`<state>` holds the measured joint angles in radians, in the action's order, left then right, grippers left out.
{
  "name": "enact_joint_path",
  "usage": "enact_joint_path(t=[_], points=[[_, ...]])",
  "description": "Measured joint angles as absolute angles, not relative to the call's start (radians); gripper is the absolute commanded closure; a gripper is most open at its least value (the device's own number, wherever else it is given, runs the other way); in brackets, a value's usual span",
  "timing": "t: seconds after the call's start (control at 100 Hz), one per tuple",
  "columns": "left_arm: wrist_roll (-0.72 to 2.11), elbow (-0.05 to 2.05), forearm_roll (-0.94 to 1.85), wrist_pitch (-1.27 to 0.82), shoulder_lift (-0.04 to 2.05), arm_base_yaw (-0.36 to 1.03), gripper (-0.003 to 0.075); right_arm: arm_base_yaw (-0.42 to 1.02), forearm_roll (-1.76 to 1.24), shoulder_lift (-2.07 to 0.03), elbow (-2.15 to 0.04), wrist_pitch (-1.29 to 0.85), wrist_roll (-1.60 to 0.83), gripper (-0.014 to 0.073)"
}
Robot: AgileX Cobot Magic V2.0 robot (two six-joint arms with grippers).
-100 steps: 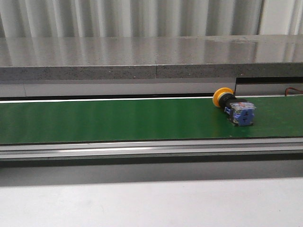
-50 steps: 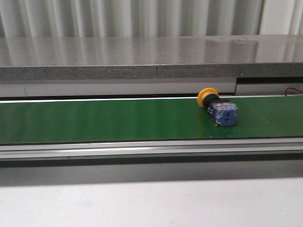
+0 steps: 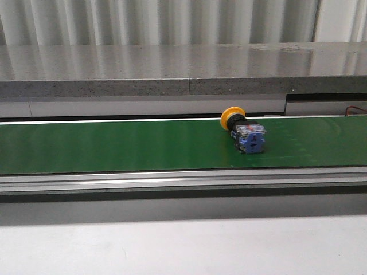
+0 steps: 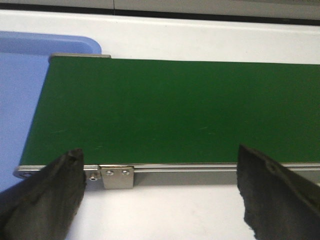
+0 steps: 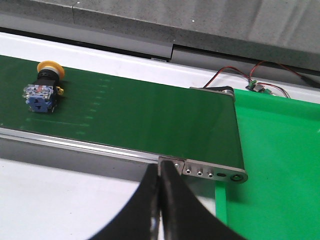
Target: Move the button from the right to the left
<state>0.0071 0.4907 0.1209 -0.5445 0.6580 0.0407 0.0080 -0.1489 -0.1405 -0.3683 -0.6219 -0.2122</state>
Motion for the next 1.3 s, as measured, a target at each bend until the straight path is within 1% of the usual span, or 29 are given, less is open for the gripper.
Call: enact_joint_path(t=[0.18, 0.45, 0.62, 0.87, 1.12, 1.3], points=[[0.029, 0.618, 0.214, -0.658, 0.823, 0.041, 0.0123, 0.008, -0.149, -0.141, -0.368, -0.622, -0.212, 0.0661], [0.211, 0.794, 0.532, -0.759, 1.083, 0.041, 0.012, 0.008, -0.149, -0.141, -0.368, -0.62, -0.212, 0.0661], [0.261, 0.898, 0.579, -0.782, 1.235, 0.066, 0.012, 0.008, -0.149, -0.141, -0.368, -0.62, -0.212, 0.0661], [0.244, 1.065, 0.583, -0.804, 1.437, 0.212, 0.0124, 0.008, -0.149, -0.141, -0.368, -0.62, -0.212, 0.0661], [0.118, 1.235, 0.548, -0.808, 1.632, 0.367, 0.0124, 0.008, -0.149, -0.141, -0.368, -0.62, -0.212, 0.0661], [0.007, 1.323, 0.516, -0.81, 1.741, 0.453, 0.0124, 0.008, -0.149, -0.141, -0.368, -0.62, -0.212, 0.0661]])
